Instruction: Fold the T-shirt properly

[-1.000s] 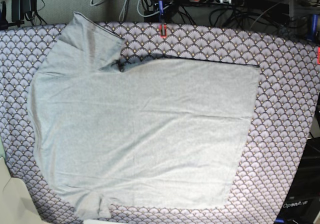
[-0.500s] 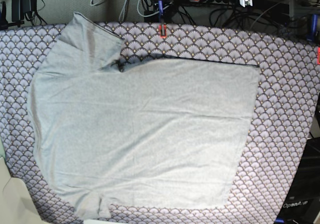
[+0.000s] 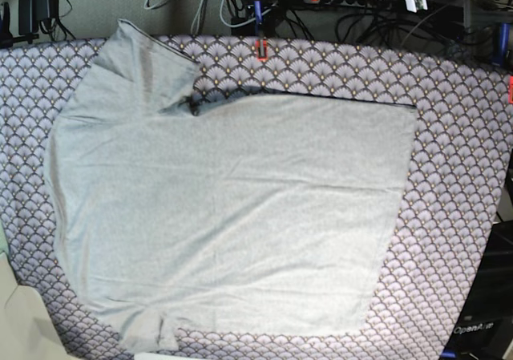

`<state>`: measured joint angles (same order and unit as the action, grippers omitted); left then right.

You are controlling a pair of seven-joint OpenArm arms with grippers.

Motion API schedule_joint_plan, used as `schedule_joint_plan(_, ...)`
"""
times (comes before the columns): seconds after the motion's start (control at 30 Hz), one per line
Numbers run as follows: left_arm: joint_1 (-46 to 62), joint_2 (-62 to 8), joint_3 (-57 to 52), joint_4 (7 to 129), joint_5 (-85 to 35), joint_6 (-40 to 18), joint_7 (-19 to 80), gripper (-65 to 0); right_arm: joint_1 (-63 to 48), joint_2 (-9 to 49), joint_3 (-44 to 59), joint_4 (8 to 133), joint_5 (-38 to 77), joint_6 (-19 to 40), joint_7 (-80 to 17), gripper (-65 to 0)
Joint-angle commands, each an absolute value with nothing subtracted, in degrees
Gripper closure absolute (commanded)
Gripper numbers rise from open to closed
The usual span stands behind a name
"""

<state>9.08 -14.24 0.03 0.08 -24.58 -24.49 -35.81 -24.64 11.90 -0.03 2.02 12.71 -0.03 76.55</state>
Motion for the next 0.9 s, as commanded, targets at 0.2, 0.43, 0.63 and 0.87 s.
schedule_joint_plan(0.2, 8.7, -14.1, 0.0, 0.0, -32.7, -34.9, -53.6, 0.0, -27.5, 12.6, 0.0, 6.5, 13.3, 0.1, 78.8, 0.0)
schedule_joint_plan(0.43, -7.6, -10.0, 0.0, 0.0, -47.6, -40.0, -75.3, 0.0, -37.0, 13.1, 0.1, 25.3, 13.4, 0.1, 78.3, 0.0)
schedule_joint_plan(0.63, -12.7, -8.7, 2.3, 0.0, -70.8, -40.0, -75.3, 0.0, -46.1, 12.8, 3.7, 41.8, 13.4, 0.0, 75.7, -2.5)
schedule_joint_plan(0.87, -8.1, -5.8, 11.5, 0.0, -78.8, -40.0, -75.2, 0.0, -51.3, 12.3, 4.4, 54.0, 13.3, 0.0, 70.3, -2.6)
